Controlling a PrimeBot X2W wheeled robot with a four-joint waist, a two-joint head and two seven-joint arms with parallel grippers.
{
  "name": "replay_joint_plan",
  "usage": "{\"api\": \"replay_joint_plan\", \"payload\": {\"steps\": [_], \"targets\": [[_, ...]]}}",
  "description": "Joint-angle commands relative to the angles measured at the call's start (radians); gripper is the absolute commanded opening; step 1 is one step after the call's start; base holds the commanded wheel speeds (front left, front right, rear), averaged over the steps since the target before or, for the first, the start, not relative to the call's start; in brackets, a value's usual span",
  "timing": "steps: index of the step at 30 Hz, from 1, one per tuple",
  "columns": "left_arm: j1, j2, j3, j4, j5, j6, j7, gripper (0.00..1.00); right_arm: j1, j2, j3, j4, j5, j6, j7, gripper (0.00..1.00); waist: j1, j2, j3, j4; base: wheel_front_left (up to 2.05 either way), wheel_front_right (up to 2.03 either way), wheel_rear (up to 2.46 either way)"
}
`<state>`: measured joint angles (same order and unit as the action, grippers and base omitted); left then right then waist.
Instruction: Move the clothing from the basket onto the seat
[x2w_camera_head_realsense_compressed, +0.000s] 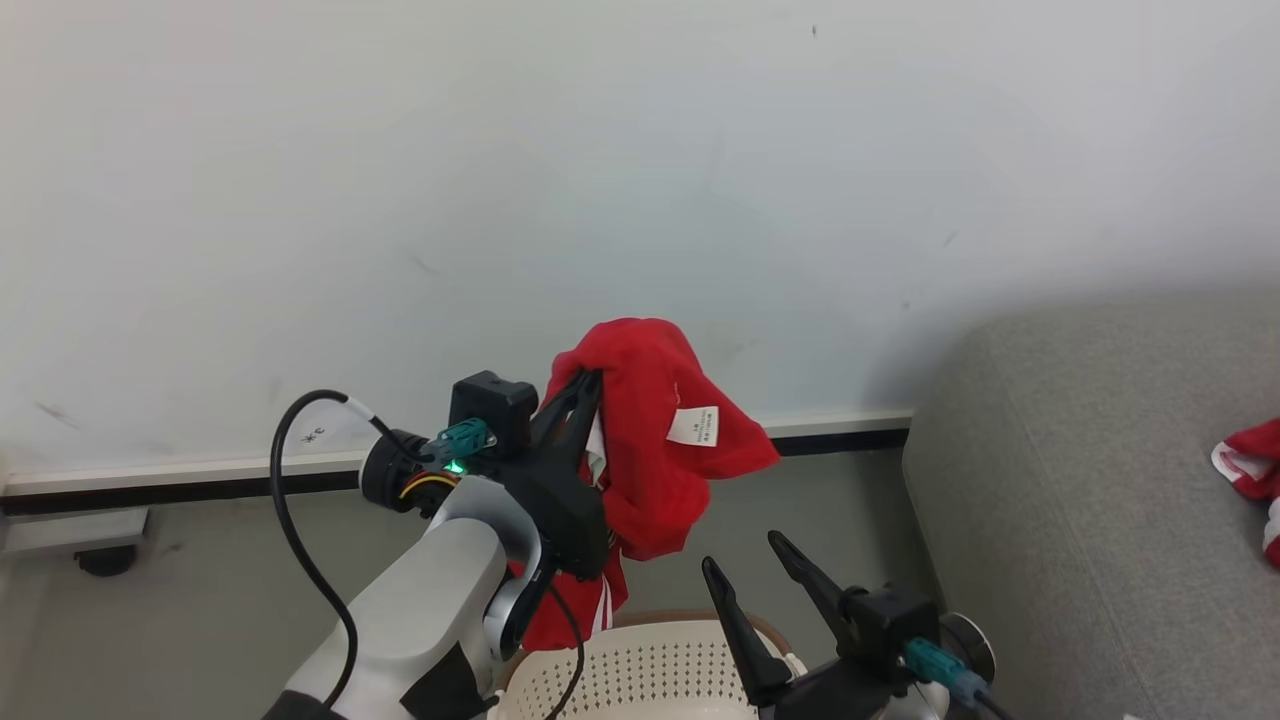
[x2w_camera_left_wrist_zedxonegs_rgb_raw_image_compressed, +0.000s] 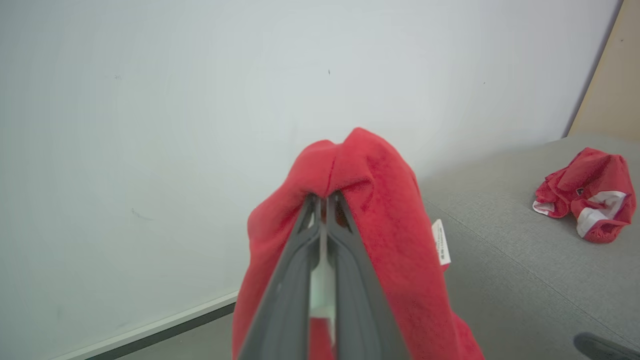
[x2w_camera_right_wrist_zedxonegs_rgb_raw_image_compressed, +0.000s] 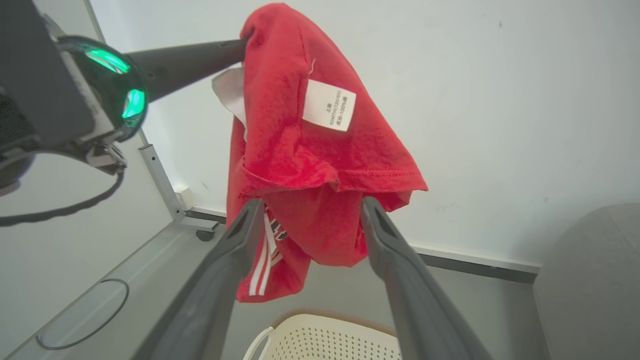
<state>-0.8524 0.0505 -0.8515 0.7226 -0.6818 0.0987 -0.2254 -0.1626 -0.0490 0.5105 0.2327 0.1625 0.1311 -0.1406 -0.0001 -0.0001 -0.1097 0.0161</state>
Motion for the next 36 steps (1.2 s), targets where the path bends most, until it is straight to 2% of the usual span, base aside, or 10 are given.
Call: {"api": "replay_joint_plan", "payload": {"steps": [1,17,29,36], "targets": [[-0.011,0.000,-0.010,-0.007,-0.002,0.004,-0.004,0.00,-0.013,-0.002,0.004,0.010,-0.003,-0.001,0.003,1.00,0.0001,0.0001,-0.017,0.016,0.00,0.00,0.00],[-0.018,0.000,-0.134,-0.165,-0.136,0.059,0.052,0.00,-0.175,-0.002,0.015,0.191,0.048,-0.001,-0.001,1.00,0.0001,0.0001,-0.031,0.053,0.00,0.00,0.00],[-0.012,-0.001,-0.228,-0.351,-0.287,0.067,0.120,0.00,-0.268,-0.001,0.034,0.296,0.121,-0.001,-0.032,1.00,0.0001,0.0001,-0.023,0.069,0.00,0.00,0.00],[-0.007,0.000,-0.265,-0.438,-0.360,0.088,0.143,0.00,-0.307,-0.001,0.020,0.349,0.151,-0.001,-0.056,1.00,0.0001,0.0001,-0.017,0.067,0.00,0.00,0.00]]}}
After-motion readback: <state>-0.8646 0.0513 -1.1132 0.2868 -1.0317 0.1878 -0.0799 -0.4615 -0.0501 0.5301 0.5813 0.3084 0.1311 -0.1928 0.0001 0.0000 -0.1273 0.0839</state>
